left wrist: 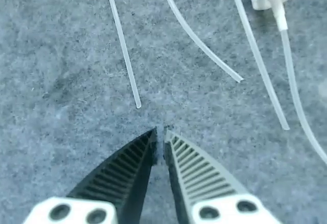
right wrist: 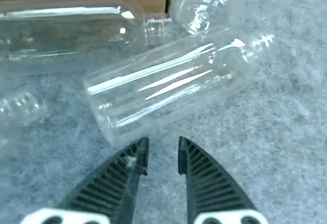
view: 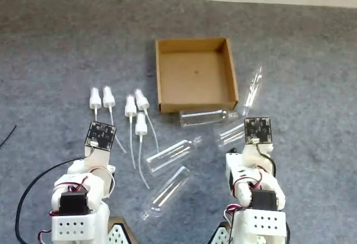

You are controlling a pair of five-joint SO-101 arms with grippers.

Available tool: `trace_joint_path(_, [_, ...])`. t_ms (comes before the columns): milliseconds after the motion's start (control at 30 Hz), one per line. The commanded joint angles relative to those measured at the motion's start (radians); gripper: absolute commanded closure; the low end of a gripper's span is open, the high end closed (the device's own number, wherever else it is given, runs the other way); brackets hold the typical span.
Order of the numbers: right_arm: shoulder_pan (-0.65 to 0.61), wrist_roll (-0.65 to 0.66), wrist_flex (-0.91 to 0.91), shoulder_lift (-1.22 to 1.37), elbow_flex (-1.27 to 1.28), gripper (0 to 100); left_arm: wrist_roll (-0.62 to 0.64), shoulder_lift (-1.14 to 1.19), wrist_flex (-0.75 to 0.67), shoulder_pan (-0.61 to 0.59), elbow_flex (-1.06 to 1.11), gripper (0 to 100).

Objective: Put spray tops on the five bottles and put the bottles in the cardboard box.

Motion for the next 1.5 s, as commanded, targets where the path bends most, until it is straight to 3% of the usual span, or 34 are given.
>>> trace_joint_path(0, [-0.010,0.006,0.001,0.007,0.147,92.9,-0.009,-0.008,0.006,0.016,0.019,96])
trace_joint_path(167, [-0.010,0.006,-0.004,0.007,0.147,92.8,-0.012,-0.008,-0.025,-0.002,0.019,96])
trace_joint_path(333, [0.015,0.006,-0.002,0.007,0.130,92.6,-0.012,-0.008,-0.038,-0.136,0.019,96])
trace_joint_path(500, [0.128,0.000,0.031,0.016,-0.107,92.6,-0.012,-0.008,-0.044,-0.153,0.019,96])
trace_joint_path(733, [0.093,-0.160,0.200,0.064,-0.524,92.5,-0.012,-0.008,-0.043,-0.153,0.019,96])
trace_joint_path(867, [0.031,-0.265,0.216,0.305,-0.693,90.8,-0.012,-0.008,-0.041,-0.153,0.019,96])
trace_joint_path(1067, [-0.005,-0.394,0.208,0.783,-0.855,76.5,-0.012,-0.008,-0.038,-0.154,0.019,96])
trace_joint_path(1467, [-0.068,-0.637,0.206,1.296,-1.063,76.0,-0.012,-0.008,-0.038,-0.154,0.019,96])
